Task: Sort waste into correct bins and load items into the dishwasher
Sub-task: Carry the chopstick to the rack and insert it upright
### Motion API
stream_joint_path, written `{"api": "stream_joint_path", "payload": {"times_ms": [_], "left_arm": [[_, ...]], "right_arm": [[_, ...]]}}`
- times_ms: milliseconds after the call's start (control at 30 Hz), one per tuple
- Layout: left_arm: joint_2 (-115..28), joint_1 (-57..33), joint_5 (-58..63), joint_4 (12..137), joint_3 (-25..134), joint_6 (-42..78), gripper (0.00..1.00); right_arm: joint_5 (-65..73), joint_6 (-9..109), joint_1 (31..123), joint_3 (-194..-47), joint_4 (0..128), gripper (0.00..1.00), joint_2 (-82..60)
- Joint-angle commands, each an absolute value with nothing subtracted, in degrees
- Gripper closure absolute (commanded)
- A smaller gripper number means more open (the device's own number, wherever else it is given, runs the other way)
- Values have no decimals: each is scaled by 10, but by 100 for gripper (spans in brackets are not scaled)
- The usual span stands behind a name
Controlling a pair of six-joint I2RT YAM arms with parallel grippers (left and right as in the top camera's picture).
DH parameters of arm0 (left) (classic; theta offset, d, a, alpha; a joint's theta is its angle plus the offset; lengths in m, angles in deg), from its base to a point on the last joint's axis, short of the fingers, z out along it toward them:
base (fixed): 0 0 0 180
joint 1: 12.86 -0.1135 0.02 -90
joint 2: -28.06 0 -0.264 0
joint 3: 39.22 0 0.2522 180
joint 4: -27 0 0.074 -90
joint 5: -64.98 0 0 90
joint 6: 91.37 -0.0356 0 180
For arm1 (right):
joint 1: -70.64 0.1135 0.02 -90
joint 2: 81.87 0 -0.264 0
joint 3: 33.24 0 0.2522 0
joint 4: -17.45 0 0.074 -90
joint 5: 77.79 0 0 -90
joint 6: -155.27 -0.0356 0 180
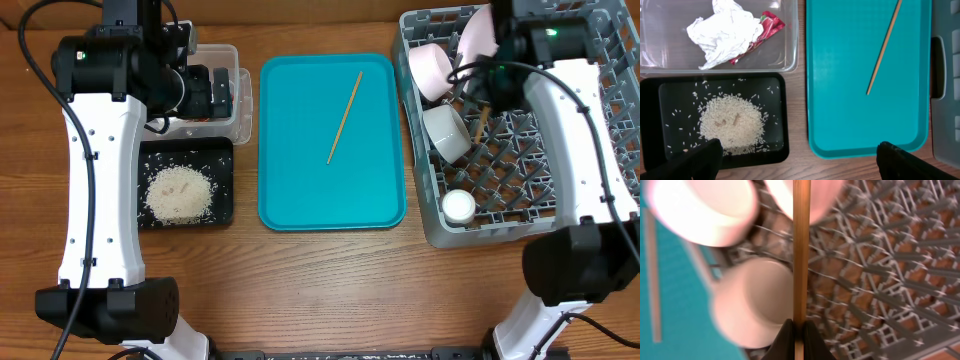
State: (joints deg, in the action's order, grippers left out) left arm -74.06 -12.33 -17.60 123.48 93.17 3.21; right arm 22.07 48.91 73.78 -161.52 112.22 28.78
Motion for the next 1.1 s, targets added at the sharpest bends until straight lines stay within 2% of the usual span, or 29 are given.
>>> {"api": "stream_joint_path", "payload": {"times_ms": [0, 333, 500, 567, 600, 633, 667, 700, 900, 1067], "left_arm": [[-729, -125, -180, 1232, 943, 38, 0], [-729, -125, -180, 1233, 943, 38, 0], [-729, -125, -180, 1233, 943, 38, 0], [-729, -125, -180, 1233, 943, 38, 0], [-729, -125, -180, 1233, 943, 38, 0], [-729, -125, -180, 1233, 943, 38, 0], [-729, -125, -180, 1233, 943, 38, 0], [-729, -125, -180, 1233, 943, 38, 0], [-729, -125, -180, 1233, 943, 38, 0], [-729, -125, -180, 1233, 943, 38, 0]], "right_arm": [[206, 533, 720, -1583, 1121, 96, 291], [181, 660, 713, -1504, 1125, 96, 291], [181, 670, 712, -1497, 1128, 96, 291], [181, 670, 712, -1497, 1128, 93, 291], [181, 670, 712, -1497, 1127, 82, 291], [181, 670, 712, -1497, 1126, 52, 291], [181, 670, 712, -1498, 1126, 29, 290], [181, 670, 712, -1499, 1126, 0, 290], [167, 668, 713, -1546, 1146, 0, 290], [78, 668, 713, -1652, 1175, 0, 290]]}}
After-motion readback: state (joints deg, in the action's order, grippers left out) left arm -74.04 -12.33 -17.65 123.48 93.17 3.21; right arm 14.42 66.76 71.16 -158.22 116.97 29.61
